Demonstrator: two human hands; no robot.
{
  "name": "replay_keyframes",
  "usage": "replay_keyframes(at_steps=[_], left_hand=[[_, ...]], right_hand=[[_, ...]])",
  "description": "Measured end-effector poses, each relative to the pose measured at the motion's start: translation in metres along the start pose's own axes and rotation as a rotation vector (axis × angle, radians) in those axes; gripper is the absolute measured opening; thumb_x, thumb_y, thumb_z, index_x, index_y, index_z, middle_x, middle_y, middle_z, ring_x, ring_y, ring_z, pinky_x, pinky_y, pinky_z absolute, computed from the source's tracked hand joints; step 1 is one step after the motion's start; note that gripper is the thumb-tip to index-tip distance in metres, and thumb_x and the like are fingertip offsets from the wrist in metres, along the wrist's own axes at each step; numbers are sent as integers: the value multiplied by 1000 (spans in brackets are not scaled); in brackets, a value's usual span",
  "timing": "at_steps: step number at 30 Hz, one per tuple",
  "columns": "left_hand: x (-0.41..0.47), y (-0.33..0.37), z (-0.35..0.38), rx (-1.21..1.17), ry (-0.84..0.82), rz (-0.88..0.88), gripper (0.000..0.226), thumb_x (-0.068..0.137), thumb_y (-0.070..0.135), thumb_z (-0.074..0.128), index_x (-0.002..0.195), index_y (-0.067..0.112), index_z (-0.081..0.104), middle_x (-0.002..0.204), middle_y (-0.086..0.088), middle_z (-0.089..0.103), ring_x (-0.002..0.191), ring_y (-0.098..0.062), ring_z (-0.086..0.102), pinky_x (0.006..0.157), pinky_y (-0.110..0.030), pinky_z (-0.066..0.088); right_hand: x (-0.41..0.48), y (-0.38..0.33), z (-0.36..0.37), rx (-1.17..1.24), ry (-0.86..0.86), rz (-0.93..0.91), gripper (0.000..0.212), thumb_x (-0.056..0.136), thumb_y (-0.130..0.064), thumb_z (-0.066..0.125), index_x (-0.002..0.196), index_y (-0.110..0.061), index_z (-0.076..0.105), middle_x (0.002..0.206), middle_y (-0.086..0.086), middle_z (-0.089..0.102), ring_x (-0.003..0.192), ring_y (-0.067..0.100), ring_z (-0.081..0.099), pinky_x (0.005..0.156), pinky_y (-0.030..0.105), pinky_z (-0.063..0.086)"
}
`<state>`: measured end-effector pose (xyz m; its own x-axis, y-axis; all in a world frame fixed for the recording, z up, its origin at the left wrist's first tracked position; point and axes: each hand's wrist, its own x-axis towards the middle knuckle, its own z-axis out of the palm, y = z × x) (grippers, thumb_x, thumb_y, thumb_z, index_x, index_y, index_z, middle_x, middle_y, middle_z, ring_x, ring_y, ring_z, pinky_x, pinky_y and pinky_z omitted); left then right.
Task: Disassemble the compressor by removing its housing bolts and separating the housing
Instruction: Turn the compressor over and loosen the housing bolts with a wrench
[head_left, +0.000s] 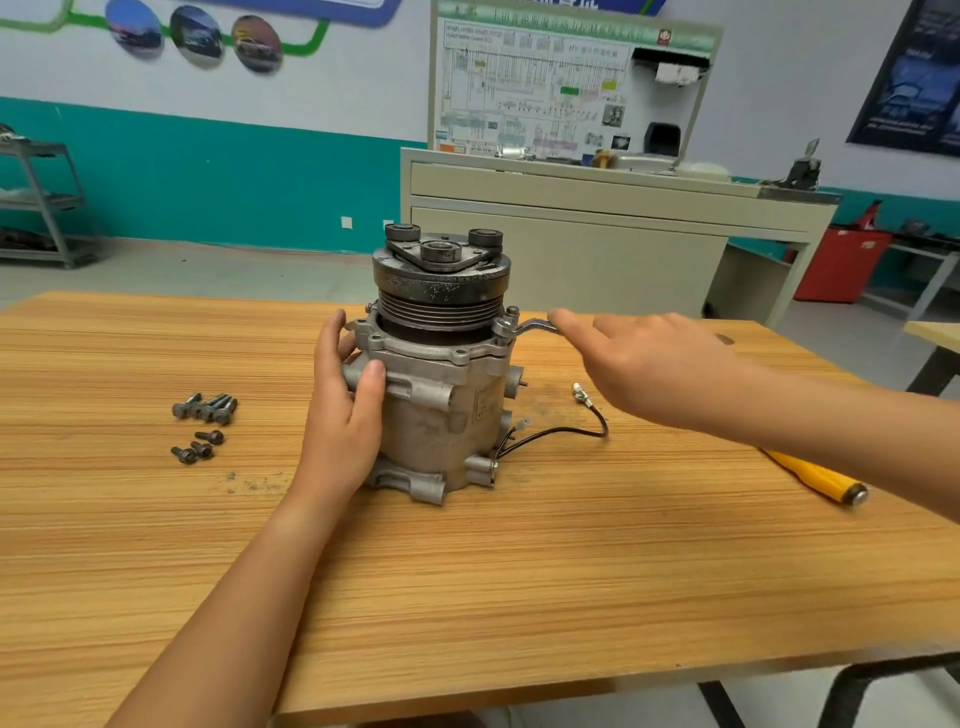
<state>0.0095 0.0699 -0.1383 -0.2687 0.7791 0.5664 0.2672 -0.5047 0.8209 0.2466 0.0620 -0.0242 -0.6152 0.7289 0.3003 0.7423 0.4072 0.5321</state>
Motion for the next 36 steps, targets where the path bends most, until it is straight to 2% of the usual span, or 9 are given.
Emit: replay_keyframes(at_steps=[4, 8, 11, 15, 18, 20, 22, 29, 36], left_hand=[[7, 1, -6, -152, 7, -132, 54, 100, 27, 40, 146, 38, 14, 133, 27, 40, 131, -3, 36, 111, -34, 33], [8, 1, -5, -155, 13, -158, 48, 100, 26, 38, 144, 35, 21, 138, 11, 39, 130, -6, 38, 111, -36, 33], [7, 2, -3, -128, 27, -140, 40, 100, 26, 38, 138, 31, 29, 133, 13, 42, 129, -6, 40, 110, -38, 35], [5, 3, -3, -95, 57, -120, 32, 100, 26, 40, 132, 26, 38, 133, 6, 46, 125, -9, 45, 107, -41, 38], [4, 3, -3, -83, 64, -99, 32, 100, 24, 40, 131, 25, 39, 130, 8, 47, 119, 2, 46, 105, -28, 39], [5, 2, -2, -53, 76, -84, 34, 100, 23, 40, 133, 23, 38, 127, 11, 46, 107, 18, 45, 94, -5, 36], [5, 1, 0, -37, 90, -94, 38, 100, 23, 40, 138, 19, 36, 126, 13, 43, 102, 19, 44, 84, 5, 32], [6, -2, 0, -36, 91, -101, 42, 100, 24, 40, 141, 18, 32, 128, 15, 41, 106, 17, 43, 82, 6, 31], [6, -4, 0, -18, 93, -102, 41, 100, 26, 40, 140, 20, 34, 125, 17, 42, 97, 23, 43, 76, 8, 30]], right_hand=[[23, 9, 26, 122, 32, -49, 38, 95, -4, 45, 132, -3, 43, 83, 15, 62, 56, 28, 47, 48, 30, 32], [28, 17, 26, 191, 176, -52, 31, 78, 9, 64, 108, 3, 63, 58, 13, 55, 41, 25, 46, 36, 24, 34], [13, 14, 19, 277, 308, -28, 25, 90, -5, 49, 109, 2, 63, 60, 13, 57, 40, 27, 50, 33, 29, 41], [-4, 3, 2, 228, 274, 43, 36, 96, -17, 36, 127, -6, 51, 70, 12, 60, 49, 32, 53, 40, 31, 41], [0, -3, -5, 149, 118, 63, 38, 98, -21, 32, 136, -20, 34, 79, 3, 54, 65, 26, 52, 52, 30, 37], [3, -11, -12, 113, 66, 41, 39, 98, -20, 31, 137, -21, 29, 75, -1, 42, 64, 22, 45, 54, 30, 36], [5, -20, -20, 46, 41, 30, 42, 97, -16, 32, 138, -18, 25, 69, -2, 30, 58, 20, 36, 49, 30, 30], [1, -51, -58, -93, -124, -64, 34, 87, -2, 40, 120, -11, 45, 59, -2, 25, 45, 13, 21, 38, 25, 17], [-3, -30, -59, -77, -34, 146, 37, 88, -6, 38, 123, -17, 43, 57, -3, 32, 45, 15, 24, 39, 24, 16]])
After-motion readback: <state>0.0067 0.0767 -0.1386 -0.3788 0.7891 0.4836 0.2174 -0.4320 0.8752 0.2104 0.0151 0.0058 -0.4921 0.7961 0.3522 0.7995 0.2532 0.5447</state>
